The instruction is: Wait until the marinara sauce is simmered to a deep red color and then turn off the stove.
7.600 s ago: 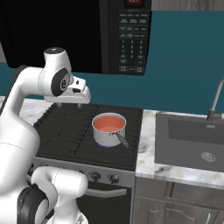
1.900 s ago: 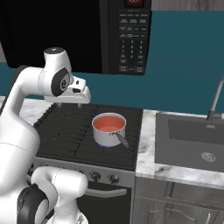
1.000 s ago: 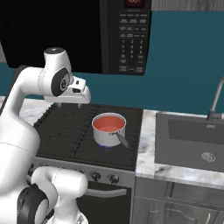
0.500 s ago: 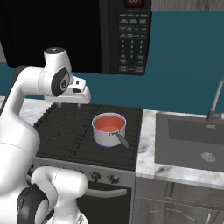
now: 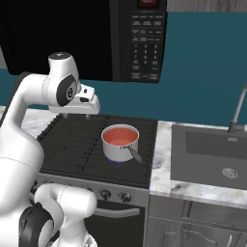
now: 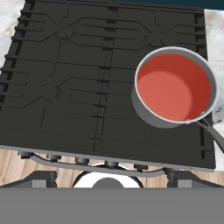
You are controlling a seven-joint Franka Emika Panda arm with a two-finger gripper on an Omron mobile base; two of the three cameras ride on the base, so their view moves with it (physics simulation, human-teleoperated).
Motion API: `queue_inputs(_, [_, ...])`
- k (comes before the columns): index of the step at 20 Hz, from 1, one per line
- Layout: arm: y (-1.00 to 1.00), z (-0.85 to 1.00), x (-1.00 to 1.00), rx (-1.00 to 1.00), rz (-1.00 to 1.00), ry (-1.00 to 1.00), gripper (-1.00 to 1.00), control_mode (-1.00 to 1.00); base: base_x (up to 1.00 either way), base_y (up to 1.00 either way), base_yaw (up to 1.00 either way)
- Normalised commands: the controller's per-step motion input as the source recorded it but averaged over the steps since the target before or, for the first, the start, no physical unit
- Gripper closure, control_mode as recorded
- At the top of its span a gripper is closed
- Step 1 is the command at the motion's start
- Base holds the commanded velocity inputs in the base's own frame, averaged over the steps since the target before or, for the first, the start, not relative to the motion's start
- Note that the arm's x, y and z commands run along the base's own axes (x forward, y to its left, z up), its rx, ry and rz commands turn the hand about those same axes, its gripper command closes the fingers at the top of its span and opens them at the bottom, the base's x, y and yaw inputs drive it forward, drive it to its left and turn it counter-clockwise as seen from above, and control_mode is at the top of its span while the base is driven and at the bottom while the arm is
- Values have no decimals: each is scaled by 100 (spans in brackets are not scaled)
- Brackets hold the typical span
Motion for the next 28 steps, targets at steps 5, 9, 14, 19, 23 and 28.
queue_inputs(5, [0, 0, 0, 0, 0, 0, -100, -100, 0, 0, 0])
queue_inputs(9, [0, 0, 0, 0, 0, 0, -100, -100, 0, 0, 0])
queue_inputs(14, [0, 0, 0, 0, 0, 0, -100, -100, 0, 0, 0])
queue_inputs(19, [0, 0, 0, 0, 0, 0, -100, -100, 0, 0, 0])
queue_inputs(23, [0, 0, 0, 0, 0, 0, -100, -100, 0, 0, 0])
queue_inputs(28, [0, 0, 0, 0, 0, 0, -100, -100, 0, 0, 0])
